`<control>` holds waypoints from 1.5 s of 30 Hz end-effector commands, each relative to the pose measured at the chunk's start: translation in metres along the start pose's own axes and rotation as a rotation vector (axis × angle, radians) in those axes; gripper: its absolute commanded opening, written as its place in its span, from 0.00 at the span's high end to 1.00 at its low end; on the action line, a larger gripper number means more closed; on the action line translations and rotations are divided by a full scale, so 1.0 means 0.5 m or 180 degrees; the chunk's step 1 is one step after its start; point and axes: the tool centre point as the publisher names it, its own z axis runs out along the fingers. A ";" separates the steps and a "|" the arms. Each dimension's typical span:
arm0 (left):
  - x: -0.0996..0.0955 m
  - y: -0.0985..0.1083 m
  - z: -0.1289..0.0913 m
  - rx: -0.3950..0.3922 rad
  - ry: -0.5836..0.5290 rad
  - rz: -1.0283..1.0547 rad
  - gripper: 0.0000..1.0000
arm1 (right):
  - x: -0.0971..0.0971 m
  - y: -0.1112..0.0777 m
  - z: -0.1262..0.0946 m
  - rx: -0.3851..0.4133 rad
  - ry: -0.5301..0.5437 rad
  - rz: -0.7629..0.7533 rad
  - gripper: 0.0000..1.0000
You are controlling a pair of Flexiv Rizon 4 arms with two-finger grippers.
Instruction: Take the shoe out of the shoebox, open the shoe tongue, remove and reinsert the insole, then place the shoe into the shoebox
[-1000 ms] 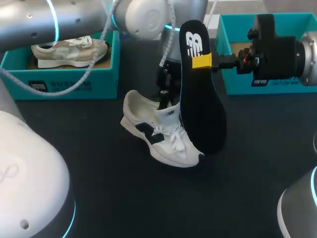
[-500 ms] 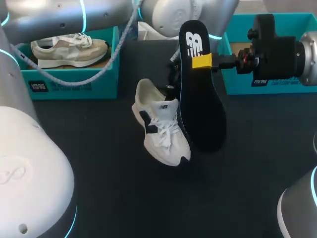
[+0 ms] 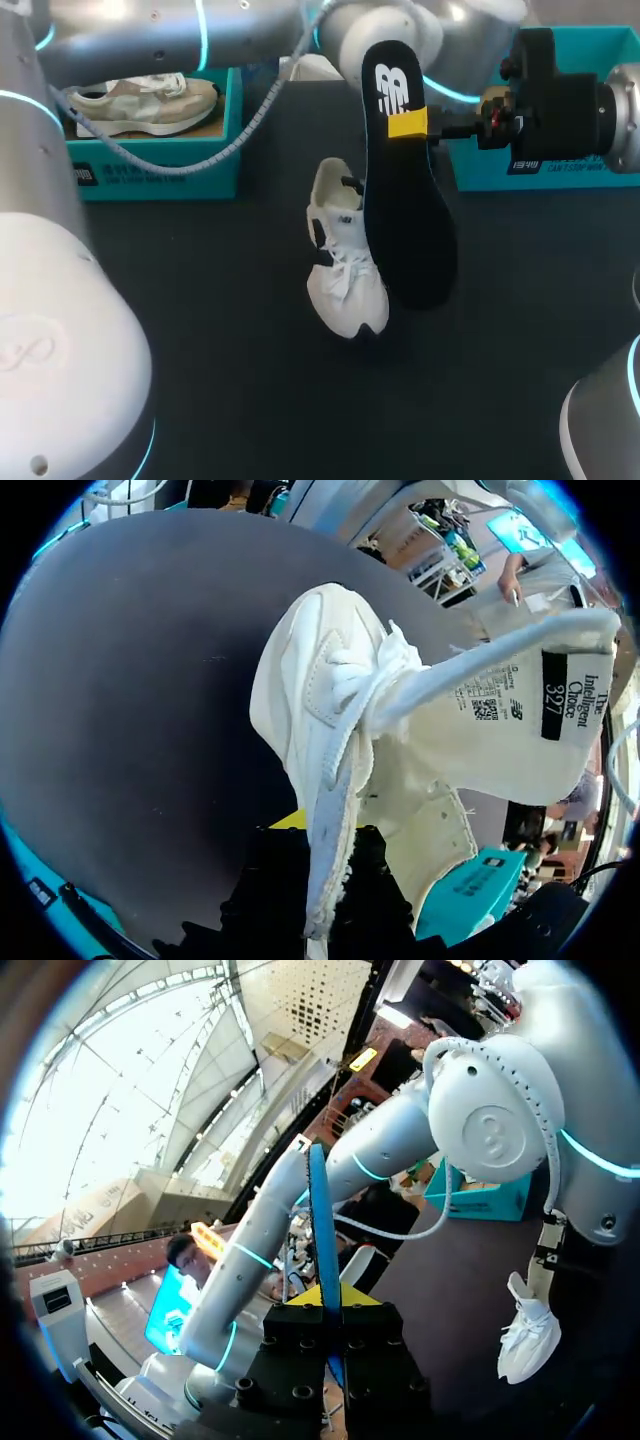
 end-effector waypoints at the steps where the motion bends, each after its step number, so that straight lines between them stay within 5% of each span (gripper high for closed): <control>1: -0.038 -0.005 0.019 -0.0029 0.0152 0.0028 1.00 | -0.002 0.006 0.009 0.0008 0.0000 0.0003 1.00; 22: -0.069 -0.006 0.093 0.0091 0.0336 -0.0004 1.00 | -0.002 0.006 0.009 0.0008 0.0000 0.0003 1.00; 24: -0.062 -0.008 0.086 0.0095 0.0309 0.0026 0.11 | -0.002 0.006 0.009 0.0008 0.0000 0.0003 1.00; 25: -0.058 -0.009 0.080 0.0088 0.0239 0.0075 0.00 | -0.002 0.006 0.009 0.0008 0.0000 0.0003 1.00; 36: 0.000 -0.019 -0.012 -0.0172 -0.0278 0.0008 0.00 | -0.002 0.006 0.009 0.0008 0.0000 0.0003 1.00; 45: 0.079 0.012 -0.128 -0.0470 -0.1104 -0.0227 0.00 | -0.002 0.006 0.009 0.0008 0.0000 0.0003 1.00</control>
